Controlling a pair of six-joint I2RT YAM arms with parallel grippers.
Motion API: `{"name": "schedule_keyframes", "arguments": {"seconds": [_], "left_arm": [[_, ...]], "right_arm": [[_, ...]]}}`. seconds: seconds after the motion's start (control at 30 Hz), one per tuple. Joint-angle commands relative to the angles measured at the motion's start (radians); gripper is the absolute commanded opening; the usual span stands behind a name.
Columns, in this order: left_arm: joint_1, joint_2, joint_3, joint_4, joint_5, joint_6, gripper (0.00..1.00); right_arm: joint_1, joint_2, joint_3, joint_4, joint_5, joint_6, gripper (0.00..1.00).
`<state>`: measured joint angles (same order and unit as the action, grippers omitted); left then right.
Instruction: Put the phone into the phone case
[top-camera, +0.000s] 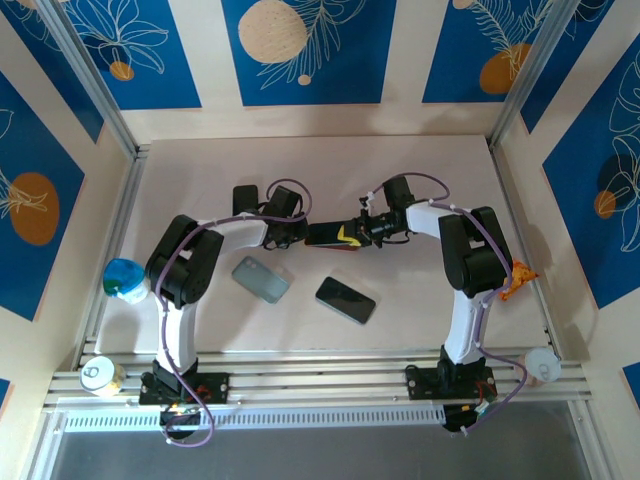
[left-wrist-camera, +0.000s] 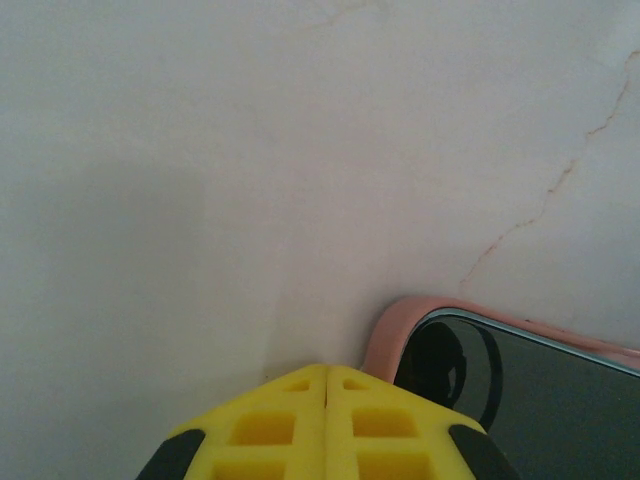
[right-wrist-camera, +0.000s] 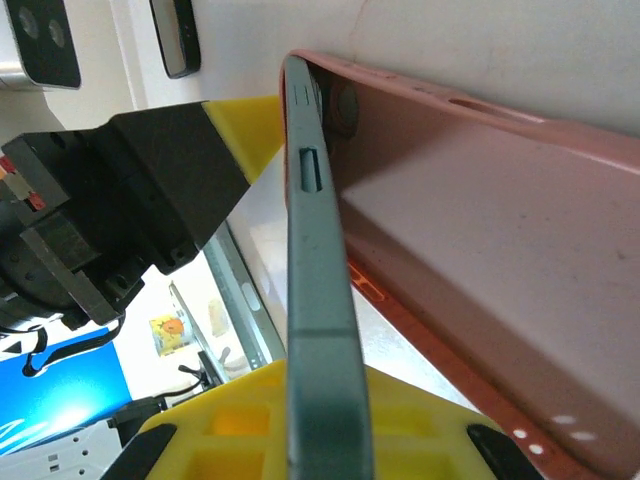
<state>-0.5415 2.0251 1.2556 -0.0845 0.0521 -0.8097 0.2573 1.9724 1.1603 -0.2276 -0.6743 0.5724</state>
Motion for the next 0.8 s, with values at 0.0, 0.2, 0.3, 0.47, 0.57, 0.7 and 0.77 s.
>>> {"name": "schedule_keyframes", "arguments": {"seconds": [0.0,0.2,0.3,0.47,0.57,0.7,0.77], "left_arm": [[-0.003,0.011,0.012,0.024,-0.010,0.012,0.00],[-0.002,-0.047,-0.025,0.022,-0.020,0.021,0.00],[-0.003,-0.084,-0.040,0.024,-0.029,0.029,0.00],[-0.007,-0.101,-0.028,0.022,-0.014,0.035,0.00],[-0.012,-0.098,-0.024,0.040,-0.001,0.028,0.00],[-0.021,-0.069,-0.014,0.062,0.019,0.017,0.00],[-0.029,-0.051,-0.006,0.067,0.031,0.007,0.00]], "right_arm": [[0.058,0.037,-0.057,-0.067,0.123,0.049,0.00],[0.059,0.028,-0.067,-0.067,0.150,0.060,0.00],[0.059,0.017,-0.064,-0.075,0.162,0.060,0.00],[0.059,0.016,-0.062,-0.078,0.176,0.070,0.00],[0.059,0.016,-0.065,-0.075,0.183,0.076,0.00],[0.059,0.016,-0.065,-0.075,0.186,0.080,0.00],[0.059,0.018,-0.063,-0.078,0.184,0.077,0.02]]}}
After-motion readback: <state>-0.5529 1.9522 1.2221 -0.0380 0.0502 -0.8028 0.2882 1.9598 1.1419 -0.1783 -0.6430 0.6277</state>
